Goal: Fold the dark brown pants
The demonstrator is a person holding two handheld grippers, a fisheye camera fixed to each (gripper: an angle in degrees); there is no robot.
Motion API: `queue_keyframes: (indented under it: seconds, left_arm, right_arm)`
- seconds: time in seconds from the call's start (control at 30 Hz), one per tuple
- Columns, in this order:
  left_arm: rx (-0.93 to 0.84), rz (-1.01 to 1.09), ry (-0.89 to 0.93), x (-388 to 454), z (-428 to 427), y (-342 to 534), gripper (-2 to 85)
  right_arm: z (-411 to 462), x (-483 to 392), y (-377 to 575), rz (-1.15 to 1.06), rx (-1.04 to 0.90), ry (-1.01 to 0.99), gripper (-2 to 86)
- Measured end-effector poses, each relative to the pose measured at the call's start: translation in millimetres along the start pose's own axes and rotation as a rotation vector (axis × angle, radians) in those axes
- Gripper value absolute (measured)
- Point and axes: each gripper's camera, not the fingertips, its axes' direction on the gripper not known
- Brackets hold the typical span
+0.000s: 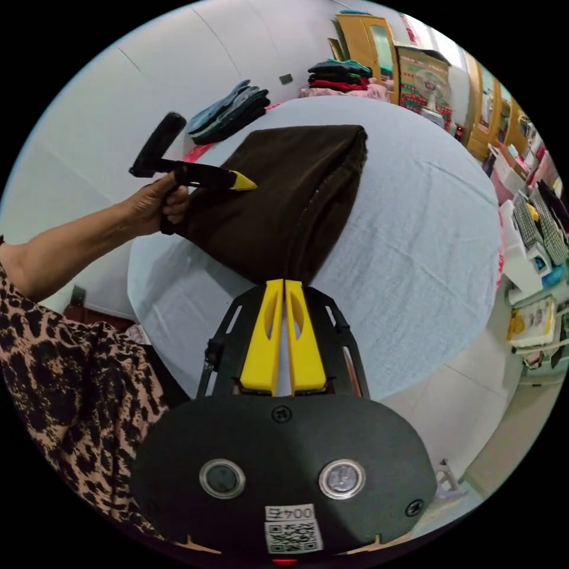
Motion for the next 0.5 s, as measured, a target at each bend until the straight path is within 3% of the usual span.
queue_keyframes:
  seconds: [0.13,0.23,0.5]
  left_arm:
    - [-0.015,0.0,0.004,0.9,8.5,10.7,9.2]
    - [0.0,0.0,0.034,4.6,1.5,17.9,10.6]
    - [0.127,0.138,-0.134,24.6,-24.1,7.7,12.4]
  right_arm:
    - [20.2,32.6,13.2,0.159,0.009,-0.169,-0.4]
    - [10.5,34.5,8.9,0.144,-0.019,-0.215,0.1]
    - [-24.8,41.8,-46.0,0.049,0.236,-0.129,9.6]
